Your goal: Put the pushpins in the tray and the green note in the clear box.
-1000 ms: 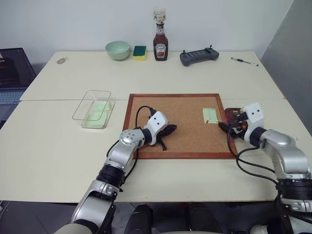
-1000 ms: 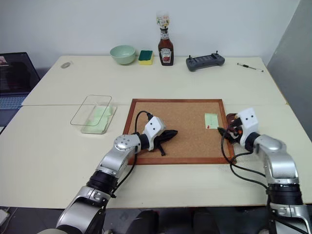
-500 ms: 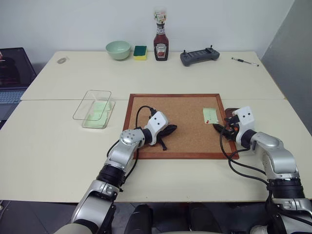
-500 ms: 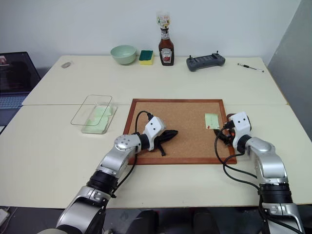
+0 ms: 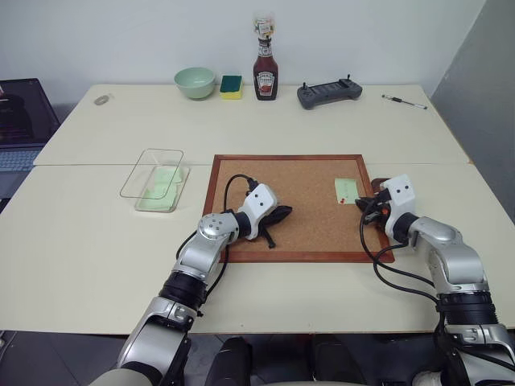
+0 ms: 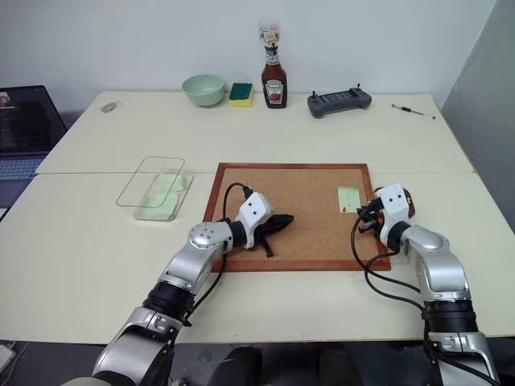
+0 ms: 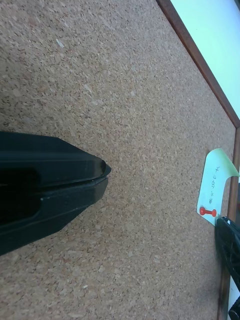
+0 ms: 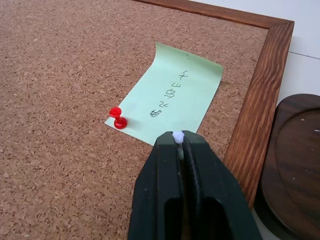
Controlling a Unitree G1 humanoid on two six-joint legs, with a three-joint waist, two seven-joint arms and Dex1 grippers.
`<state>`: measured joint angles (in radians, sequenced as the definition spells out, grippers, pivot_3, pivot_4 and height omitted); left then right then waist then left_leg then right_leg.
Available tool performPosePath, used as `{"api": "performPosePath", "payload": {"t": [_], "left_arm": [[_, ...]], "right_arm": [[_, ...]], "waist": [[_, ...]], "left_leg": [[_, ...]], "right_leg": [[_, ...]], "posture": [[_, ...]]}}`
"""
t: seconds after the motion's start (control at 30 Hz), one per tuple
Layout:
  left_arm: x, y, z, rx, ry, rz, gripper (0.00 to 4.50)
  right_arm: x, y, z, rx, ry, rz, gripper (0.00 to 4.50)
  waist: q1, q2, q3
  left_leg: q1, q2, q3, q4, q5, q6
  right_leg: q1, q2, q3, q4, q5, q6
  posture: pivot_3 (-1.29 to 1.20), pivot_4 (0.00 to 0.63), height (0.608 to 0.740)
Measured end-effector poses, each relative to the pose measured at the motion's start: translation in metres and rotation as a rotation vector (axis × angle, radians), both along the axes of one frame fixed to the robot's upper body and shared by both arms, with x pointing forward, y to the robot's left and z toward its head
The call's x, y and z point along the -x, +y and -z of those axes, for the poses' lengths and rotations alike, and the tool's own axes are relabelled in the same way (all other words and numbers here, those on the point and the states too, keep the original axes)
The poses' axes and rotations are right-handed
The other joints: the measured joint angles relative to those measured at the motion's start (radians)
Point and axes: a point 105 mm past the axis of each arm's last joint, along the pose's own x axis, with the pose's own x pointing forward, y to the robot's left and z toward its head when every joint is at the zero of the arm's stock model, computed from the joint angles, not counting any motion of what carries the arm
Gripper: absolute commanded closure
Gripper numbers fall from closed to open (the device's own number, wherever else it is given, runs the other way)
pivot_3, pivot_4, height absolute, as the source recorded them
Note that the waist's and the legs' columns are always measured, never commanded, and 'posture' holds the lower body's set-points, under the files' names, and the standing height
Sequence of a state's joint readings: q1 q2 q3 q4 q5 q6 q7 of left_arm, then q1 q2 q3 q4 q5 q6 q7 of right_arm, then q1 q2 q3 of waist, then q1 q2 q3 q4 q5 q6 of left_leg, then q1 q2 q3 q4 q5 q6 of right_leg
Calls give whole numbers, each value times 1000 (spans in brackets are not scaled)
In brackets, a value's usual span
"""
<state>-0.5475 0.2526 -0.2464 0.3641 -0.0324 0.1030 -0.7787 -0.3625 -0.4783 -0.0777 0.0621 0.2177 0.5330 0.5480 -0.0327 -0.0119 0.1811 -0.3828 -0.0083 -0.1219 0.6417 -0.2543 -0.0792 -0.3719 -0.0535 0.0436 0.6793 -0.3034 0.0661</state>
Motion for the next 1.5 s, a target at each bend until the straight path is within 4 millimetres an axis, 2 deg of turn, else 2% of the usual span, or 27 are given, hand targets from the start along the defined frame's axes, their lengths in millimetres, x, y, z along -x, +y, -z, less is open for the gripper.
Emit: {"api": "performPosePath", "payload": {"t": [0.27,0.5,1.1,1.2,1.37,1.5], "left_arm": [[1,0,0,-2,-3,4,4500],[1,1,0,-7,-4,3,4500],[1,1,0,-8,-6,4,4500],[1,1,0,-7,-7,5,4500],[1,1,0,-9,-8,5,4500],[1,1,0,-10,-13,9,4500]], "right_arm": [[2,0,-3,0,-7,-9,4470],[8,5,-20,-46,-68,-43,4470],[9,1,-29,-102,-86,-32,4470],[9,-8,-33,-80,-99,-9,4470],[5,-40,-42,75,-165,81,4470],[-2,-57,-36,254,-187,136,4470]], "waist": [[0,0,0],[0,0,0],[0,0,0],[0,0,0],[0,0,0],[0,0,0]], "left_leg": [[0,0,0,0,0,0],[0,0,0,-1,0,0],[0,0,0,-1,0,0],[0,0,0,-1,0,0],[0,0,0,-1,0,0],[0,0,1,-1,0,0]], "right_leg": [[0,0,0,0,0,0],[0,0,0,0,0,0],[0,0,0,0,0,0],[0,0,0,0,0,0],[0,0,0,0,0,0],[0,0,0,0,0,0]], "posture": [[0,150,740],[0,150,740],[0,150,740],[0,150,740],[0,150,740],[0,150,740]]}}
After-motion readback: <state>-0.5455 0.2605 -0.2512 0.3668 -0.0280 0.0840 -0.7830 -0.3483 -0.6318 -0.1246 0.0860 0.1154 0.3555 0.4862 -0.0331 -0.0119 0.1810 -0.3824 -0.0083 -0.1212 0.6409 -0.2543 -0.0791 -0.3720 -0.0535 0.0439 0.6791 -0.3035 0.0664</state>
